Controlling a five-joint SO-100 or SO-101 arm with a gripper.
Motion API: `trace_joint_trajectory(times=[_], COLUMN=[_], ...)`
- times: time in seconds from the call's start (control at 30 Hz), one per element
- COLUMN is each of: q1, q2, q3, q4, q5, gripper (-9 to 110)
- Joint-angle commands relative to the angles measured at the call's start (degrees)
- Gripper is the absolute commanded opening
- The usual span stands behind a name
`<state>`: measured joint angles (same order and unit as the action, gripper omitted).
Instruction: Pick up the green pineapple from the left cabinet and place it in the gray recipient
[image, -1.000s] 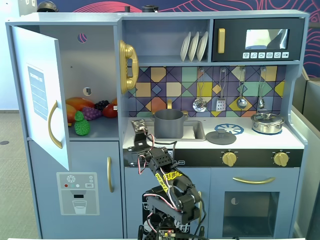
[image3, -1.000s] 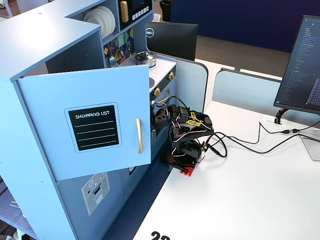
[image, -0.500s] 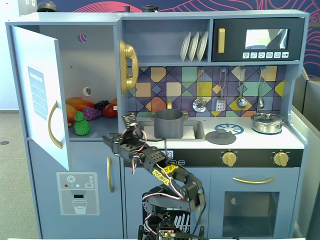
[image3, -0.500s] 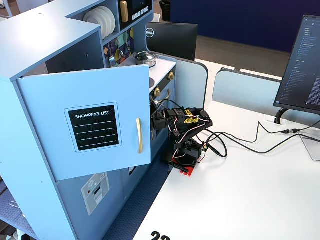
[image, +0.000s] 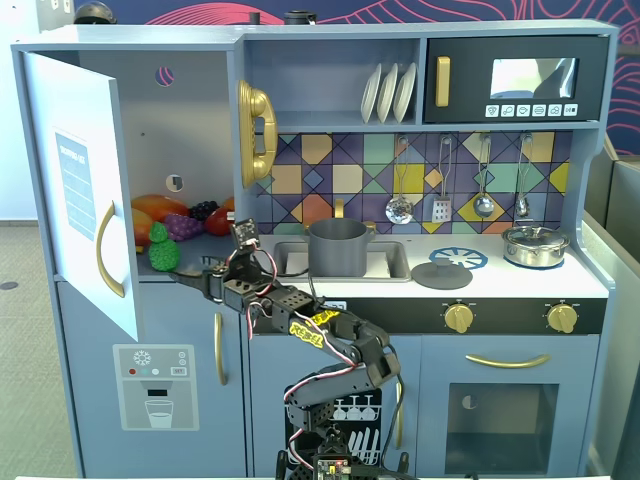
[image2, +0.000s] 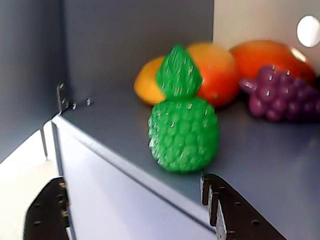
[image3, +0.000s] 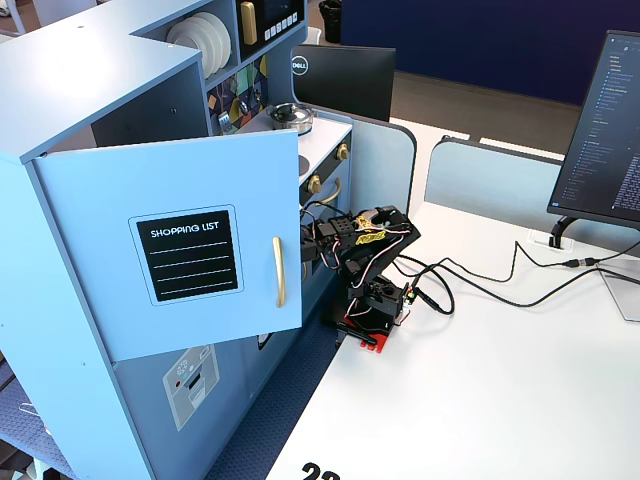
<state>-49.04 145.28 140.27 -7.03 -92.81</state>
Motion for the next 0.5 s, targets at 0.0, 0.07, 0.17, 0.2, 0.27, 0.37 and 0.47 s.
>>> trace_joint_trajectory(times=[0.0,0.07,0.17,0.2,0.27,0.37,0.47], q1=[1.32,1.93,2.99,3.43,3.87,4.22,4.31], q2=[-3.16,-5.01,-7.73,-8.53,-10.28,-12.57,-15.29], q3=[-6.24,-7.47,-9.49,-10.11,-11.16,-12.39,-13.27], q4=[-2.02,-1.93,-1.85,-1.85,-1.93,-2.29,-4.57], q5=[-0.97,-0.88,-0.88,-1.05,-1.05,-1.05,-1.32], gripper=[31,32,33,33,33,33,33])
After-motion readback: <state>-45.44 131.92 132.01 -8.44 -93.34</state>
